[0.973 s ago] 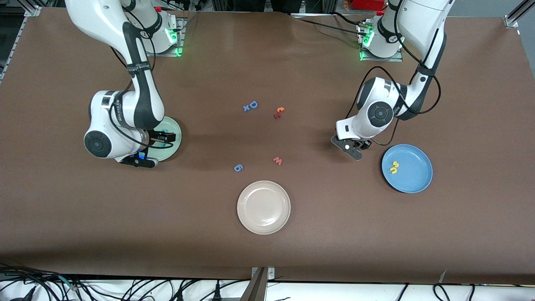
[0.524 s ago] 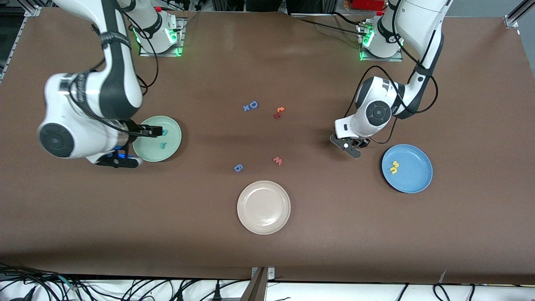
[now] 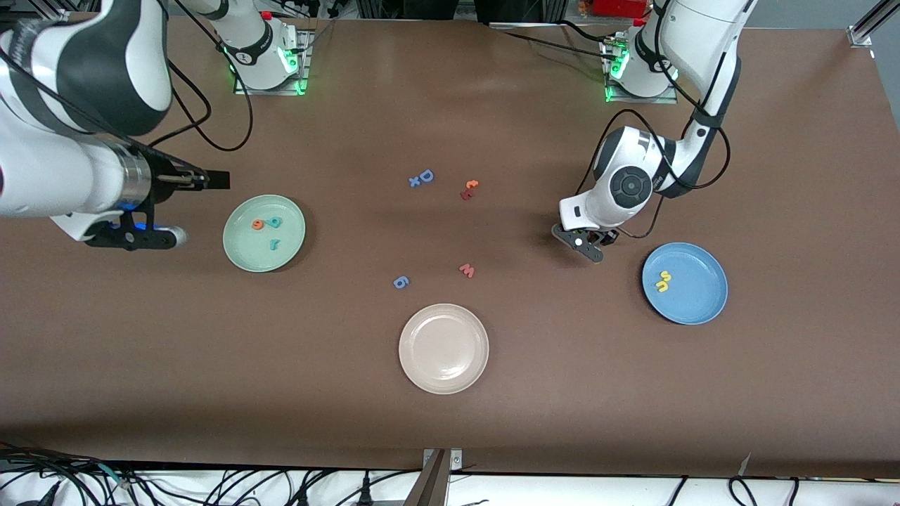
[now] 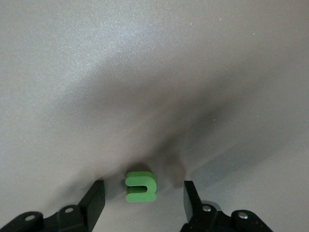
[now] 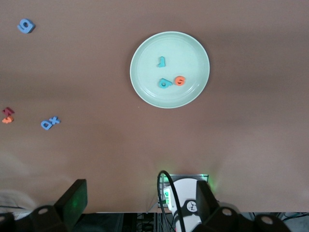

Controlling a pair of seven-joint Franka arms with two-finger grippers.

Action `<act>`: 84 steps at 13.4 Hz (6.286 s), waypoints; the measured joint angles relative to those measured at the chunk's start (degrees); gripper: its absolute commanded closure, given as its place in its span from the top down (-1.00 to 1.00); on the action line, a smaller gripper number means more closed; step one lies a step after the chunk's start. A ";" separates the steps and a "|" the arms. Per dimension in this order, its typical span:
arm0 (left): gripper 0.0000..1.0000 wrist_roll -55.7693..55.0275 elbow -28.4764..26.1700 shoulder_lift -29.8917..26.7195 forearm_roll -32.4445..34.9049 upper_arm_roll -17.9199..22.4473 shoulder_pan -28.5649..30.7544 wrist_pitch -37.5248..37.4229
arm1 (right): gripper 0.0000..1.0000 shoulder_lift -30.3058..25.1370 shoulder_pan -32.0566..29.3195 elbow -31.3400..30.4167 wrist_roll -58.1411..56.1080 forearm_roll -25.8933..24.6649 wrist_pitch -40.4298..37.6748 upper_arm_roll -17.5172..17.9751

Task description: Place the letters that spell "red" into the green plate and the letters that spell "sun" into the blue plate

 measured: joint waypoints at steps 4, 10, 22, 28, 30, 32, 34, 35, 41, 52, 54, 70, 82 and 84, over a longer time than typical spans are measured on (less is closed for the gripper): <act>0.23 -0.08 -0.02 -0.05 0.00 0.13 0.02 0.20 | 0.99 -1.27 -0.89 0.39 -1.12 -3.20 -0.62 1.32; 0.01 -0.09 -0.35 -0.08 0.00 0.22 0.03 1.06 | 0.99 -12.46 -19.19 -12.18 -1.38 -17.01 10.57 29.47; -0.51 -0.07 -0.70 -0.47 0.00 -0.08 -0.22 1.53 | 1.00 -26.58 -41.17 -26.07 -1.54 -18.06 23.23 46.64; -0.56 1.69 -0.70 -0.90 0.00 1.20 0.03 1.67 | 1.00 -29.71 -41.16 -32.10 -1.48 -20.98 30.03 46.99; -0.58 5.20 -0.28 -1.27 0.00 3.59 0.29 1.45 | 1.00 -29.74 -41.18 -32.20 -1.48 -20.97 30.12 46.81; -0.58 10.48 1.20 -1.85 0.00 7.20 0.83 -0.32 | 1.00 -29.61 -41.24 -32.08 -1.49 -20.23 29.97 45.88; -0.57 15.76 2.79 -2.27 0.00 10.29 1.49 -1.72 | 1.00 -29.21 -41.25 -31.54 -1.51 -19.90 29.90 45.57; -0.56 17.89 3.27 -2.35 0.00 11.68 1.74 -2.02 | 1.00 -28.81 -41.25 -30.91 -1.51 -19.87 29.64 45.57; -0.39 22.29 4.49 -2.16 0.00 13.98 6.17 -2.15 | 1.00 -28.02 -41.22 -29.72 -1.51 -19.79 28.36 45.73; 1.00 19.89 10.40 -1.91 -0.11 16.12 7.16 -1.85 | 1.00 -27.74 -41.25 -29.58 -1.51 -19.78 27.09 45.76; 1.00 18.80 11.50 -6.42 -0.11 16.37 7.40 -2.81 | 1.00 -27.70 -41.26 -29.57 -1.51 -19.77 26.52 45.76; 1.00 -14.95 13.40 -31.03 -0.10 -3.46 23.29 -25.94 | 1.00 -27.63 -41.27 -29.39 -1.51 -19.49 25.38 45.75; 1.00 -16.59 15.91 -29.50 -0.10 -3.99 23.69 -27.80 | 1.00 -27.62 -41.27 -29.34 -0.38 -19.67 33.25 45.89; 1.00 -16.59 16.12 -29.46 -0.10 -4.00 23.71 -27.87 | 1.00 -27.62 -41.24 -29.22 -0.38 -19.50 33.22 45.94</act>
